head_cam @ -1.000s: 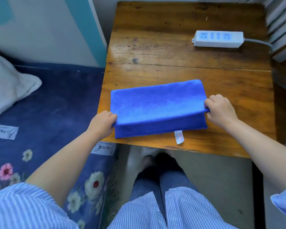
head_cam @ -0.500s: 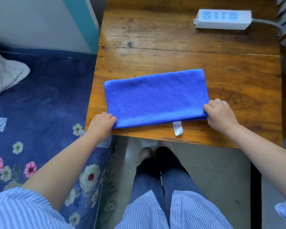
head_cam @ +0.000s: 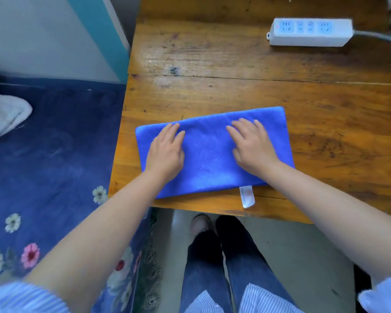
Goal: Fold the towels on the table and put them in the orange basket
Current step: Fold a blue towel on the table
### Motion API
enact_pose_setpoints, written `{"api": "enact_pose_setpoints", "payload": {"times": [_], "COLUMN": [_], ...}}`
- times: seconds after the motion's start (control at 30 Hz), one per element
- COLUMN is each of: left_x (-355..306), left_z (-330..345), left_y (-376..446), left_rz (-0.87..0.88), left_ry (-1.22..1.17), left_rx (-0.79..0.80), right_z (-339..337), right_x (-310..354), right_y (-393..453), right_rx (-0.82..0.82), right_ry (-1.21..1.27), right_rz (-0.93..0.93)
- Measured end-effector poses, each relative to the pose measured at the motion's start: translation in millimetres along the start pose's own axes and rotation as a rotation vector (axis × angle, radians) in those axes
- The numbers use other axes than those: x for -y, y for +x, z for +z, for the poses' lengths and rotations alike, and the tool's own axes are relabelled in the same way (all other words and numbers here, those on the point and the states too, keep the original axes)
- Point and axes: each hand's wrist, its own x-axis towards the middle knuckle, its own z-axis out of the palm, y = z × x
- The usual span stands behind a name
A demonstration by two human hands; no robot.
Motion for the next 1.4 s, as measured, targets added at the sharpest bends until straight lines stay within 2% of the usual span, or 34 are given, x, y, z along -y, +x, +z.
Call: {"api": "enact_pose_setpoints", "payload": {"times": [0.07,0.23,0.33,0.47,0.63,0.7,0.83,0.97,1.13,1.4], "left_x": [-8.4,23.3,48.5,61.1,53.3,41.4,-0.6,-42.6,-82.3,-139.3], "left_z": [12.7,34.8,37.2,33.6,24.3,20.6,21.4,24.8,23.1,12.6], "left_y": [20.2,28.5,25.9,29.0,29.5,26.7,24.5,43.2,78.7,135.7], "left_rz": [-0.085,-0.248,-0.253,-0.376,-0.423,-0.352,-0.049,0.073,0.184,0.265], "left_ry": [0.012,0.082,0.094,0.024,0.089,0.095,0.056,0.045,0.028,-0.03], "left_rx": [-0.014,0.079,0.091,0.071,0.099,0.011,-0.07,0.005,0.048,0.266], "right_z": [15.1,44.0,45.4,34.8,20.6,15.1,4.5,3.3,10.4,14.0], "right_x": [21.3,22.1,-10.4,-53.1,-88.7,-92.3,-78.0,-55.2,-25.6,-15.2], "right_y": [28.6,56.6,51.9,38.9,19.2,5.2,-35.2,-78.5,-104.2,-86.0], "right_rx": [0.136,0.211,0.192,0.164,0.108,0.07,-0.014,-0.054,0.12,0.076], "right_ry": [0.044,0.017,0.0,-0.013,0.09,0.164,0.227,0.135,0.124,0.34], "right_rz": [0.038,0.041,0.105,0.229,0.518,0.602,0.718,0.784,0.961,1.206]}}
